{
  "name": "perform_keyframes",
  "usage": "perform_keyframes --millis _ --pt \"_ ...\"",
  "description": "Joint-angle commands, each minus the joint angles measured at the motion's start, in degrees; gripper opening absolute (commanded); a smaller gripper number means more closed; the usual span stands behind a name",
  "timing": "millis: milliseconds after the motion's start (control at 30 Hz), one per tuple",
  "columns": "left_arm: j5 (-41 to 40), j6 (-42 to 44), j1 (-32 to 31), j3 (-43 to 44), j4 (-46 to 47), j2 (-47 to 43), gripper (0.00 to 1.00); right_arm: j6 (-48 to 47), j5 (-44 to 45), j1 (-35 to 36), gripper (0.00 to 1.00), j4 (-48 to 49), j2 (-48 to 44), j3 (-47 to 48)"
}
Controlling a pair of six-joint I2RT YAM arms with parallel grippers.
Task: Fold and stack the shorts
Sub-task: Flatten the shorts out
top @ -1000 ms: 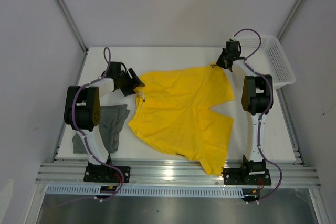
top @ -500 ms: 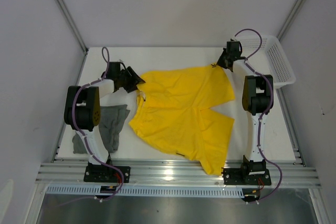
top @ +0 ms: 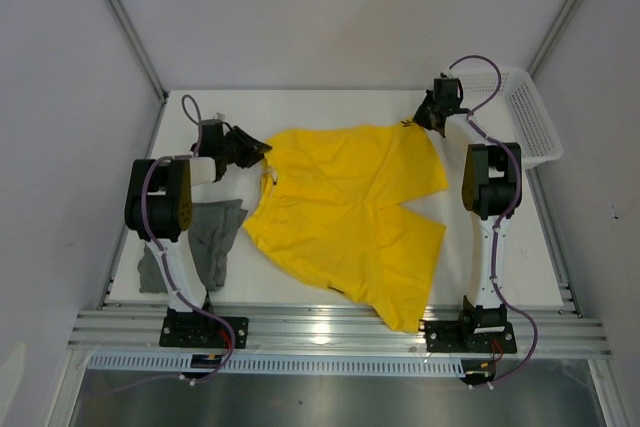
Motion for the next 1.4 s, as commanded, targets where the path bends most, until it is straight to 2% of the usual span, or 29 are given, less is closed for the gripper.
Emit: perform_keyframes --millis 0,100,200,333,400,467,533,567,600,633,667,700,733,767,800,867,967,1067,1133,1167,1267,1367 --pt "-0.17 -2.55 0.21 4.31 6.91 2.16 0.33 0.79 -1.12 -0.21 0.00 3.06 -1.85 -0.26" --pt "-2.64 -1.94 0.21 6.95 6.73 4.27 0.32 0.70 -1.47 -0.30 0.00 3.41 -2.02 -0.35" --pt "-2.29 -2.11 0.21 11.16 4.45 7.87 0.36 0.79 -1.82 -0.38 0.00 3.93 -2.37 -0.52" --pt "-2.73 -0.98 -0.23 17.39 1.46 12.17 0.49 0.87 -2.35 -0.30 0.00 4.38 -1.85 0.18" --pt "-2.82 -0.27 -0.41 19.95 0.23 13.41 0.49 0.79 -2.44 -0.38 0.00 4.29 -1.24 0.88" --pt "-2.73 -0.27 -0.50 23.19 -0.30 14.82 0.43 0.70 -2.96 -0.30 0.00 4.03 0.34 3.42" --pt "-1.86 -0.53 -0.50 24.96 0.22 16.84 0.42 0.96 -4.19 -0.30 0.00 5.51 1.31 4.66" --pt "-1.41 -0.36 -0.50 26.88 0.23 17.28 0.44 1.14 -5.07 -0.47 0.04 6.04 1.66 5.79" --pt "-1.15 0.08 -0.50 28.03 0.23 17.37 0.54 0.96 -5.68 -0.56 0.08 7.61 2.19 6.24" --pt "-1.06 0.69 -0.50 28.91 -0.64 16.94 0.61 0.87 -6.47 -0.65 0.13 8.06 2.37 6.77" --pt "-1.49 1.48 -0.50 29.45 -1.52 16.24 0.67 0.53 -7.44 -0.65 0.23 8.24 2.46 8.69" --pt "-3.15 3.32 -0.50 29.89 -2.75 14.23 0.80 0.17 -7.88 -0.73 0.31 7.72 2.63 9.92" --pt "-3.95 4.38 -0.50 30.06 -5.11 13.08 0.85 -0.44 -9.02 -0.65 0.37 7.02 2.81 11.50" --pt "-4.74 6.13 -0.41 30.24 -6.70 11.85 0.90 -0.79 -9.47 -0.65 0.49 5.97 2.90 15.09" --pt "-6.40 7.02 -0.32 30.85 -8.20 10.70 0.99 -0.97 -9.73 -0.65 0.55 3.61 3.07 16.86" --pt "-9.30 9.65 -0.32 31.29 -14.58 6.93 0.99 -1.32 -9.56 -0.65 0.69 0.00 2.46 19.77" --pt "-14.40 12.03 -0.32 30.86 -21.37 1.04 0.99 -2.72 -8.51 -0.56 0.73 -2.82 -1.92 18.47" --pt "-17.05 14.84 -0.32 25.87 -26.22 -6.41 0.99 -4.22 -8.15 -0.21 0.72 -6.86 -10.00 11.10" --pt "-17.76 14.85 -0.32 22.87 -28.16 -10.47 0.99 -4.14 -7.63 0.05 0.71 -6.88 -18.75 -0.39" --pt "-17.76 14.76 -0.32 17.73 -28.34 -14.14 0.99 -3.44 -7.80 0.49 0.70 -5.66 -21.68 -4.61" --pt "-16.79 14.24 -0.32 10.07 -29.91 -19.52 0.99 -2.12 -6.93 1.89 0.68 -6.42 -32.47 -19.65" --pt "-14.60 14.15 -0.50 4.24 -30.63 -22.52 0.99 -1.06 -1.67 7.07 0.67 -6.96 -44.09 -34.15"
